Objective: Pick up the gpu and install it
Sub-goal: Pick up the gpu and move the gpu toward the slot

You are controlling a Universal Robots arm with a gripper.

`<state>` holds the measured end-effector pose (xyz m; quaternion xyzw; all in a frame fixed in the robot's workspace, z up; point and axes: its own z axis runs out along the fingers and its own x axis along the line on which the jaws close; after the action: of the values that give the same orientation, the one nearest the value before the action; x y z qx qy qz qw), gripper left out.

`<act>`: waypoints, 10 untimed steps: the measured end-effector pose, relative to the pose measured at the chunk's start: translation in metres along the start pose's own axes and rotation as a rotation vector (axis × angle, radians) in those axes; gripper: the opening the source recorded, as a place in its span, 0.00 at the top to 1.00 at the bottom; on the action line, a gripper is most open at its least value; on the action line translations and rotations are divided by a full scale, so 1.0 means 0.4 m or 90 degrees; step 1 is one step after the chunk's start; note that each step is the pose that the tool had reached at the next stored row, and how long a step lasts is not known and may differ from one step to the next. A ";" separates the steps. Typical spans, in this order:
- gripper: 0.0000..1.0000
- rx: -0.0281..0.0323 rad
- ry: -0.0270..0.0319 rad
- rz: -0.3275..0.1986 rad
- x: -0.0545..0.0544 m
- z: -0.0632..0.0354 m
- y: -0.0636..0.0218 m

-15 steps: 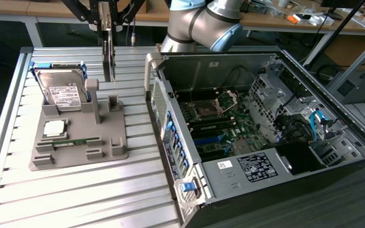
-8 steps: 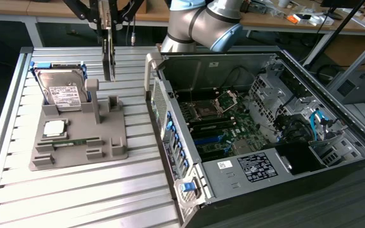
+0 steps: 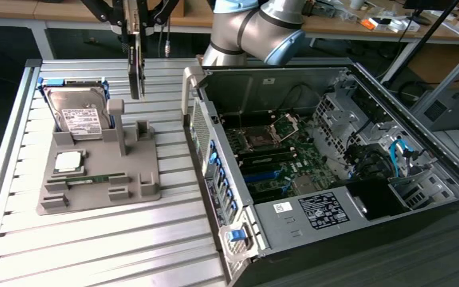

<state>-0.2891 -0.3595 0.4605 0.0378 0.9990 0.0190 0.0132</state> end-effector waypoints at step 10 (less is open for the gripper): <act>0.73 0.0000 0.0000 0.000 -0.011 0.000 -0.008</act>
<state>-0.2851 -0.3631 0.4605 0.0378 0.9990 0.0190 0.0132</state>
